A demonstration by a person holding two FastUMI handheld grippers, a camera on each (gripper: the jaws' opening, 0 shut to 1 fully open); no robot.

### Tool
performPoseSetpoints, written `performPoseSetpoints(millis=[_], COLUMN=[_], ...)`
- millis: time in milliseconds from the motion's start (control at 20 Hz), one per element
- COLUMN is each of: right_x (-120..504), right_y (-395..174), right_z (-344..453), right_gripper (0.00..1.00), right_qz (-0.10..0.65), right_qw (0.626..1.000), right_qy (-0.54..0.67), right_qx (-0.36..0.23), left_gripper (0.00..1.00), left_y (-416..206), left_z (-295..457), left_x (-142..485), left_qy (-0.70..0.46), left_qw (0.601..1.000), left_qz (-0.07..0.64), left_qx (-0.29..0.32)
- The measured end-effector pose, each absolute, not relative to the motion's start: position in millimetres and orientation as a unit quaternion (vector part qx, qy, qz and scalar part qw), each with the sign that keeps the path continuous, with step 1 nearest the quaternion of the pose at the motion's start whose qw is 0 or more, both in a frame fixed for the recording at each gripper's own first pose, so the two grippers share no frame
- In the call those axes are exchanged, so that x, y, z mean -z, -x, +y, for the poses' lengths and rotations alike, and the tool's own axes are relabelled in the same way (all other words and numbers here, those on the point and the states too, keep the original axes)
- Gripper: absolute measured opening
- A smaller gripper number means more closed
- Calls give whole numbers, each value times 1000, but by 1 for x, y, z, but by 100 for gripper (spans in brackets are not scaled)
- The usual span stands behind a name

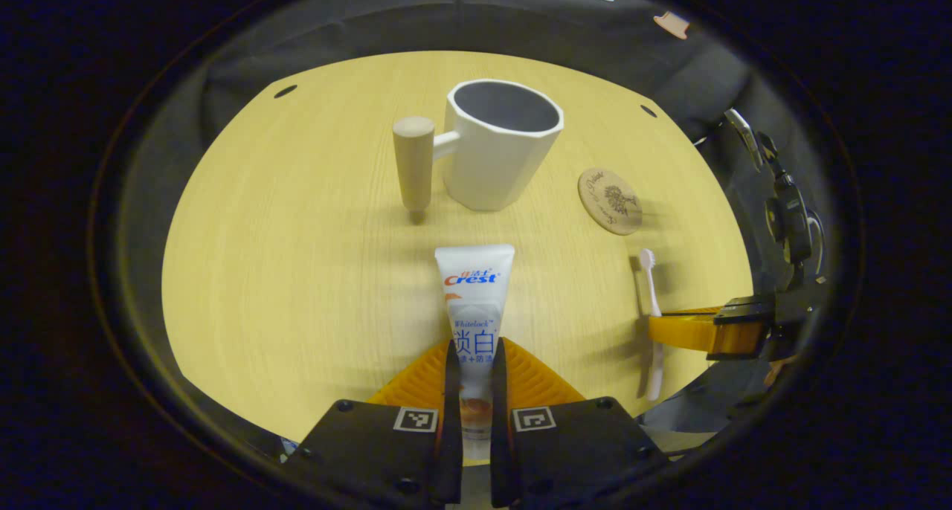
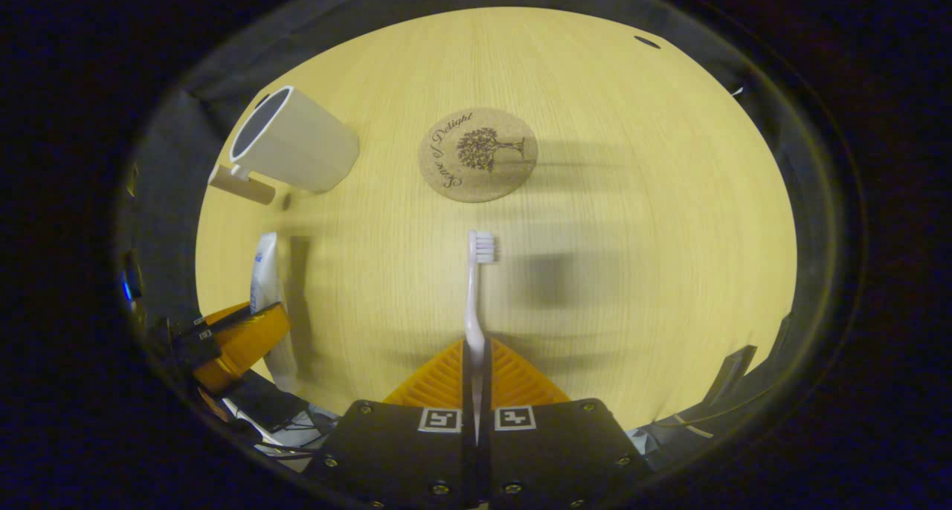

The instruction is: Put the toothbrush and toothpaste on the desktop into the cup, then pick up the cup and place it on the coaster on the desktop.

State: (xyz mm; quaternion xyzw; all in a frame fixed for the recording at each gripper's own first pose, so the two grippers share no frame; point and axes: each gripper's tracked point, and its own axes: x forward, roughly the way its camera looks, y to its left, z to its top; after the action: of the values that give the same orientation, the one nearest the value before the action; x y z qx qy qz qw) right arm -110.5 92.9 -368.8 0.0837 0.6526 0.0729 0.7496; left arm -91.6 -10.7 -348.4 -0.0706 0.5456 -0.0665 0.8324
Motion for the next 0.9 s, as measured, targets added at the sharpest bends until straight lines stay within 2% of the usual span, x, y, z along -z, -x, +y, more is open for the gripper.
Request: performPoseSetpoints(millis=[450,900], right_x=[343,316], right_y=[95,76], right_z=[87,89], right_gripper=[2,2], right_qz=[623,592], right_qw=[771,792], right_qy=[-113,-125], right_qx=[-73,-80], left_gripper=[22,23], left_y=[91,61], left_z=[-17,-11], left_x=[306,261], left_qy=[99,109], left_qw=[853,888], left_qz=[507,441], left_qx=[71,77])
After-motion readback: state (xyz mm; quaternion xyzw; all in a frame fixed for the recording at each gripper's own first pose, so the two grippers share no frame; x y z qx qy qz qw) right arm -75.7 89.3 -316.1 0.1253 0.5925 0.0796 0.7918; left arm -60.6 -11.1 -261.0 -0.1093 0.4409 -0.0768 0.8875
